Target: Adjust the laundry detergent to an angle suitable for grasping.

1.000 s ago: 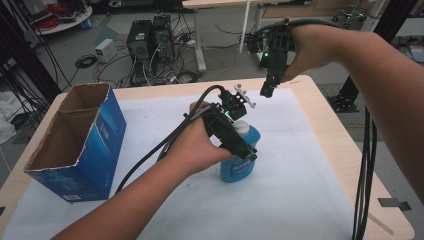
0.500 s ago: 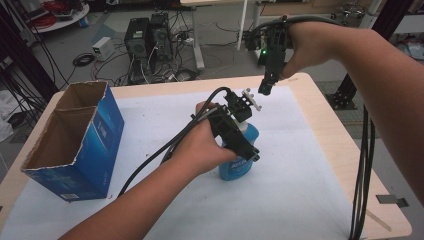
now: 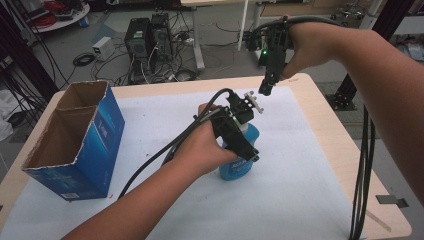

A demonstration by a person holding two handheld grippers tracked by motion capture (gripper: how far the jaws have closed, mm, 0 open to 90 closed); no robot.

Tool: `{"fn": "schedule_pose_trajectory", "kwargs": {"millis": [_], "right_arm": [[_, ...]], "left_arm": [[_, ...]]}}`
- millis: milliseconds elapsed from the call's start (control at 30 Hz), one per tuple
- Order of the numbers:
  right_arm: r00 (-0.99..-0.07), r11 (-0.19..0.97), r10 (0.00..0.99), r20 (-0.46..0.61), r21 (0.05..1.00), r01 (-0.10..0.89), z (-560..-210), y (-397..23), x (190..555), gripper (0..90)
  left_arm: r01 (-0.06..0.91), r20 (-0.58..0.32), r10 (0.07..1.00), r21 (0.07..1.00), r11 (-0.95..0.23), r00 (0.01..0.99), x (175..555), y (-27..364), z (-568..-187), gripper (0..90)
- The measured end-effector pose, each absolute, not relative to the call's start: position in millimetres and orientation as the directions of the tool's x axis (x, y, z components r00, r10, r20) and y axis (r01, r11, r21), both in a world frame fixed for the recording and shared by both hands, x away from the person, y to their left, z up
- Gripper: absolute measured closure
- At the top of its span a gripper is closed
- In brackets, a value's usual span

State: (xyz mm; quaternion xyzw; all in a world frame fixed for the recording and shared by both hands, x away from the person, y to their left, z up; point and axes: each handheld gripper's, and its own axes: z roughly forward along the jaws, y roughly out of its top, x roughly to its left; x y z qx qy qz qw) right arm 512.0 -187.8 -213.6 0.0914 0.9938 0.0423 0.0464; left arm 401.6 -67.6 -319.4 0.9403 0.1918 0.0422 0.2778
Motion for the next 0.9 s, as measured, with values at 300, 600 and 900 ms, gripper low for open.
{"fn": "schedule_pose_trajectory", "kwargs": {"millis": [300, 600, 900], "right_arm": [[-0.979, 0.980, 0.184, -0.085, 0.092, 0.176, -214.1, -188.2, 512.5, 1.7], [-0.979, 0.980, 0.184, -0.082, 0.089, 0.177, -215.4, -186.6, 512.4, 1.7], [-0.980, 0.981, 0.182, -0.084, 0.085, 0.175, -215.4, -186.9, 512.4, 1.7]], "left_arm": [[0.321, -0.004, 0.379, 0.540, -0.778, 0.925, 400.8, -68.7, -319.1, 15.3], [0.324, -0.007, 0.382, 0.545, -0.773, 0.924, 400.7, -68.9, -318.9, 20.9], [0.326, -0.015, 0.380, 0.545, -0.772, 0.925, 401.6, -69.1, -319.6, 25.7]]}}
